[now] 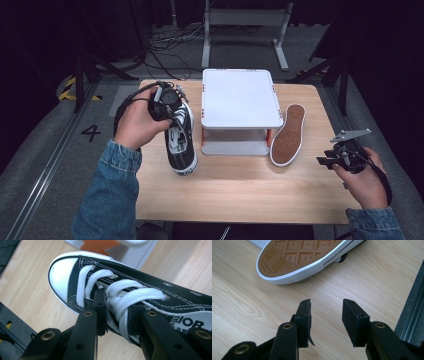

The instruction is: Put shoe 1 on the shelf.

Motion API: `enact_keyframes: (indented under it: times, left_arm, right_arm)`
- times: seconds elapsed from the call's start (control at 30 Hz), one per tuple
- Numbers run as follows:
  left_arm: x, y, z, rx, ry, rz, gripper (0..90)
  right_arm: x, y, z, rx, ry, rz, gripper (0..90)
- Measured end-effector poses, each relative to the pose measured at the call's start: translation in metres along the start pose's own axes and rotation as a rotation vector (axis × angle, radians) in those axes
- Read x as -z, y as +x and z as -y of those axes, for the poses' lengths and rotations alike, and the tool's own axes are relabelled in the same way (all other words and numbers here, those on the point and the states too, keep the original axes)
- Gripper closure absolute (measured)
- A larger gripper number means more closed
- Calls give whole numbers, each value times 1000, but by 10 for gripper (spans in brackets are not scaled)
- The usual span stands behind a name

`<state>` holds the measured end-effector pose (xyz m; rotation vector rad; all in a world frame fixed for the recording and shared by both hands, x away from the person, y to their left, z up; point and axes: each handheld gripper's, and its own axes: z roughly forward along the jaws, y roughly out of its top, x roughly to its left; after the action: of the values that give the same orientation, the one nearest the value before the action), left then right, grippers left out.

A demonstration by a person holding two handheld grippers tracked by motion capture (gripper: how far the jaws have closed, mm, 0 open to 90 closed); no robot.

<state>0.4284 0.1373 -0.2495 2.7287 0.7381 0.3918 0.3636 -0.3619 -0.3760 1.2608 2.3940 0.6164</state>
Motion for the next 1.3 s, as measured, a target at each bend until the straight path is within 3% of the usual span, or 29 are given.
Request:
enact_keyframes:
  times: [0.23,0.3,0.43,0.63,0.73,0.83,1.13,1.3]
  left_arm:
    - [22,6,-32,-44,-16,-67,752]
    - [23,7,-38,-54,-16,-75,751]
    - [23,16,-60,-63,-60,-78,748]
    - [13,21,-86,-72,-98,-72,750]
    - [9,26,-99,-89,-129,-102,755]
    - [2,35,-111,-108,-144,-101,755]
    - [-19,47,-138,-127,-125,-79,754]
    - [-26,46,-151,-162,-98,-105,753]
  right_arm:
    - [3,-3,5,-15,-5,6,596]
    - [4,-4,6,-18,-4,7,596]
    - [4,-3,9,-20,1,8,592]
    - [9,-6,15,-34,-8,17,590]
    - [9,-7,18,-39,-4,20,587]
    - [8,-7,21,-38,7,21,587]
    - [13,-9,30,-60,8,30,587]
    - [13,-8,29,-54,6,26,587]
